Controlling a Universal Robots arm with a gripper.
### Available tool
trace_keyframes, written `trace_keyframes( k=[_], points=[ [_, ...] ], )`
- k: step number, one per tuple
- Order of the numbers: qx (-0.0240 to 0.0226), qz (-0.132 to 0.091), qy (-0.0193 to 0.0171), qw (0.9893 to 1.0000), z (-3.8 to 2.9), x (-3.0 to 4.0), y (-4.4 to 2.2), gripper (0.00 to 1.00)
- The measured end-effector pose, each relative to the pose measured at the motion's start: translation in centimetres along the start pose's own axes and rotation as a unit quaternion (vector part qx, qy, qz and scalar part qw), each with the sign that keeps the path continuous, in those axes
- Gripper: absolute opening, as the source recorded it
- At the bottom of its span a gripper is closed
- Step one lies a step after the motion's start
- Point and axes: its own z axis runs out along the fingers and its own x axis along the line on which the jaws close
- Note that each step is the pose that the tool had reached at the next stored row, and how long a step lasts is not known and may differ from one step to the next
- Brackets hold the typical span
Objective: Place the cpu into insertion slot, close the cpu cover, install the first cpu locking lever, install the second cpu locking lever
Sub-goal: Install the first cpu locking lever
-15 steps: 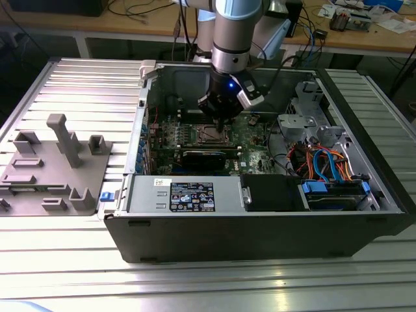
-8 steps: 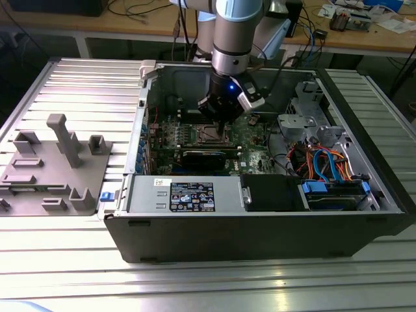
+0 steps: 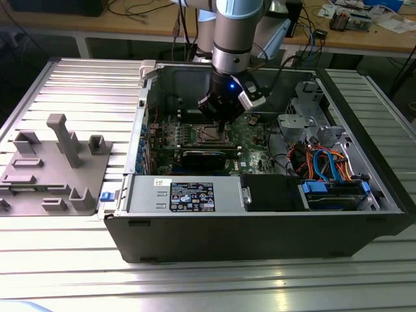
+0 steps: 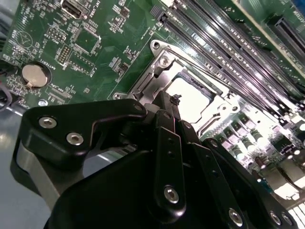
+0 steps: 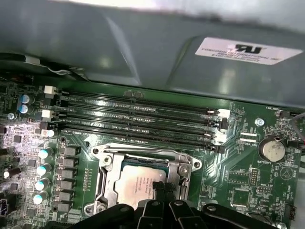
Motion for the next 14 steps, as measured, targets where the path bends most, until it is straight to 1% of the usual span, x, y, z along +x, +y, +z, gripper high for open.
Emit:
trace_keyframes(
  k=[1,6,8,10,12,14],
  points=[
    [0.0,0.0,0.0,1.0,-0.33,0.0,-0.02,0.11],
    [0.0001,0.0,0.0,1.0,-1.21,0.01,-0.11,0.11],
    [0.0,0.0,0.0,1.0,-1.34,0.04,-0.25,0.11],
    [0.0,0.0,-0.0001,1.0,-1.44,0.13,-0.66,0.11],
    [0.0001,0.0,-0.0002,1.0,-1.46,0.22,-0.92,0.11],
    [0.0001,0.0,-0.0005,1.0,-1.45,0.33,-1.04,0.11]
  ],
)
